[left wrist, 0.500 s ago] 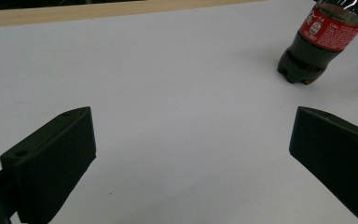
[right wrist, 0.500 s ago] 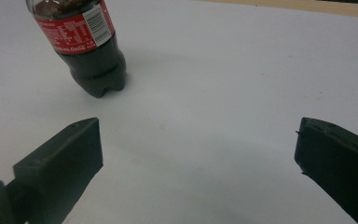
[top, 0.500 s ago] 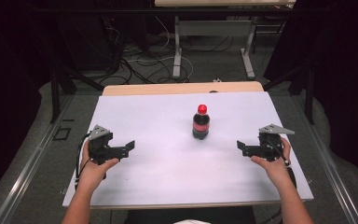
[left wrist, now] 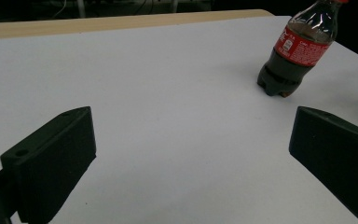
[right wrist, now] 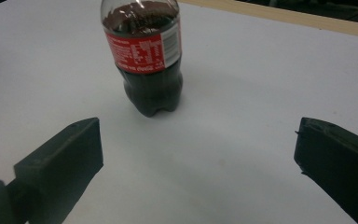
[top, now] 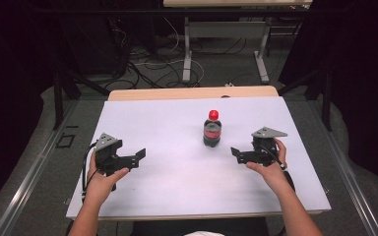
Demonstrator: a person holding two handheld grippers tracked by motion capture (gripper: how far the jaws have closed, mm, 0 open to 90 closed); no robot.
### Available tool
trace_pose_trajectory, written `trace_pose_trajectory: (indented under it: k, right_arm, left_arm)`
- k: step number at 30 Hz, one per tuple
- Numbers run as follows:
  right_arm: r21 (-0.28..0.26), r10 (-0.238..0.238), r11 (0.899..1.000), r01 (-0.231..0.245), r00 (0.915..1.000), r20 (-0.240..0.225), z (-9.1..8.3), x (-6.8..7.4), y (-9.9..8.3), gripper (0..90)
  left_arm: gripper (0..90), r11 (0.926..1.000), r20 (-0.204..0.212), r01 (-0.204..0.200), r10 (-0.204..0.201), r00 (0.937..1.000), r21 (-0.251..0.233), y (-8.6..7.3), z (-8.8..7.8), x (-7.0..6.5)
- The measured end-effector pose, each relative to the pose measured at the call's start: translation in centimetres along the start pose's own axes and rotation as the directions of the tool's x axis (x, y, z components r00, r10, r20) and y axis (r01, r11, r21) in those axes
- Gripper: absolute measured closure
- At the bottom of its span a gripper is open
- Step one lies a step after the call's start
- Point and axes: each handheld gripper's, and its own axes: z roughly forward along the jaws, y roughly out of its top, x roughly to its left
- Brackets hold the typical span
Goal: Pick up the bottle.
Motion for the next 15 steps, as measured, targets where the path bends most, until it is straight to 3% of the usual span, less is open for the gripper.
trace_pose_trajectory:
  k: [3,7,15]
  right_arm:
    - [0.008,-0.011,1.0,0.011,0.9999,-0.002,0.6,0.6,0.6,2.5]
    - [0.001,-0.042,0.999,0.042,0.9986,-0.03,2.6,1.6,1.5,6.2]
    - [-0.013,-0.043,0.999,0.042,0.9963,-0.075,5.4,2.4,3.0,11.9]
  left_arm:
    - [0.6,1.0,-0.006,-0.009,0.009,0.9999,-0.001,0.0,-0.1,-0.1]
    - [0.7,1.0,-0.003,-0.001,0.001,1.0,0.005,0.0,0.1,-0.1]
    - [0.7,0.9993,-0.002,-0.021,0.021,0.9998,0.031,-0.2,0.6,-0.4]
